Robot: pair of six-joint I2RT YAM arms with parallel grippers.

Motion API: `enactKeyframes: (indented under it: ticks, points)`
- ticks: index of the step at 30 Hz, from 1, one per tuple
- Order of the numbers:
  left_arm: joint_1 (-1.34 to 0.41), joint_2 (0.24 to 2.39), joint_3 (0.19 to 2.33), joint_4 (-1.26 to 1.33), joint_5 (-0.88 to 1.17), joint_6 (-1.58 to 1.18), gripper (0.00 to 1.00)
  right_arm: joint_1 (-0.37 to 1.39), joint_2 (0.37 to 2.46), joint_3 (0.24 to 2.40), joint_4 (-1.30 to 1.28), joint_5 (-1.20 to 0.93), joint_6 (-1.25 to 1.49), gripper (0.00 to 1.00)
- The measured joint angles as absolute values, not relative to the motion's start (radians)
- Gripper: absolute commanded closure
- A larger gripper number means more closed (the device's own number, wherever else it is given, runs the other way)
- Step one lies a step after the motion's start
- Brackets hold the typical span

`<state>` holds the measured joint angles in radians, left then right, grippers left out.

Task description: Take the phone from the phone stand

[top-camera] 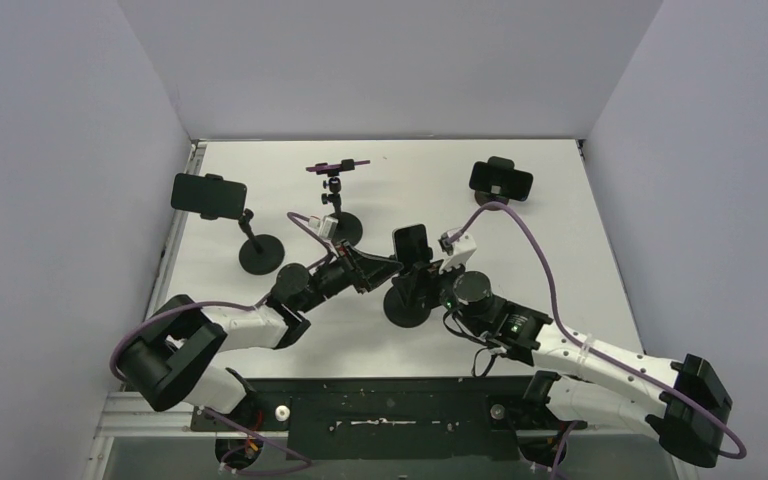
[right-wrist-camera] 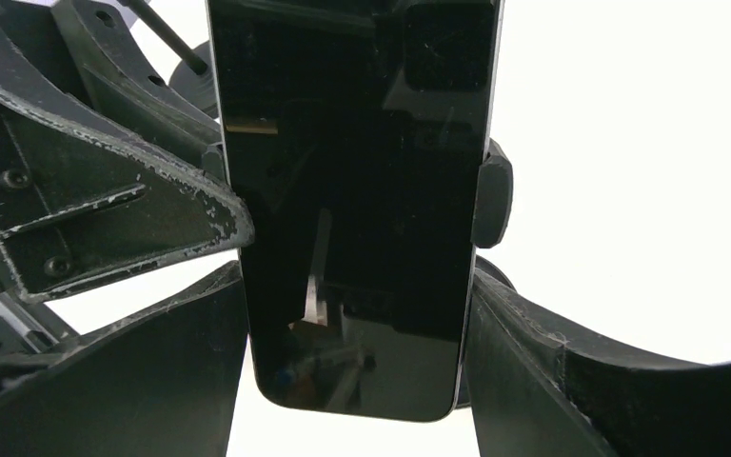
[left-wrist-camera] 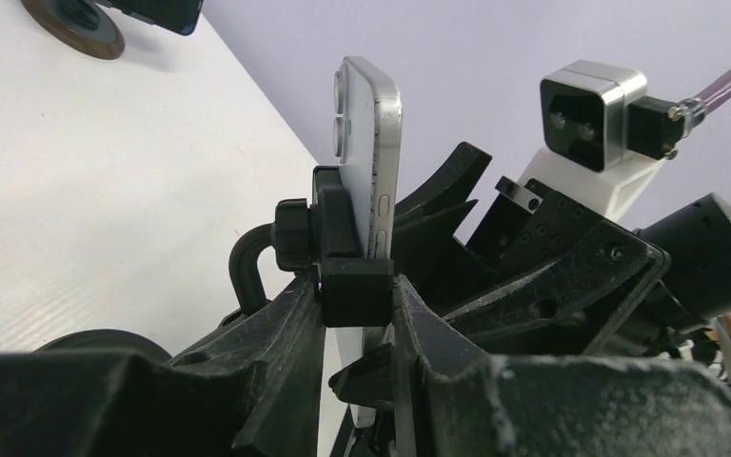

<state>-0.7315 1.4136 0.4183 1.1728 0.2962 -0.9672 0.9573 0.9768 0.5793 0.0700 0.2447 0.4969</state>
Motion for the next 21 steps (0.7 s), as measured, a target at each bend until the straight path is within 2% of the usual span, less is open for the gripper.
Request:
enactKeyframes:
  ticks: [6, 21]
  points:
    - [-0.732, 1.482, 0.390, 1.331, 0.307, -1.041, 1.00, 0.953, 0.925, 0.515, 0.136, 0.219, 0.530, 1.00]
    - [-0.723, 1.521, 0.348, 1.464, 0.331, -1.125, 1.00, 0.914, 0.864, 0.446, 0.206, 0.103, 0.574, 1.00]
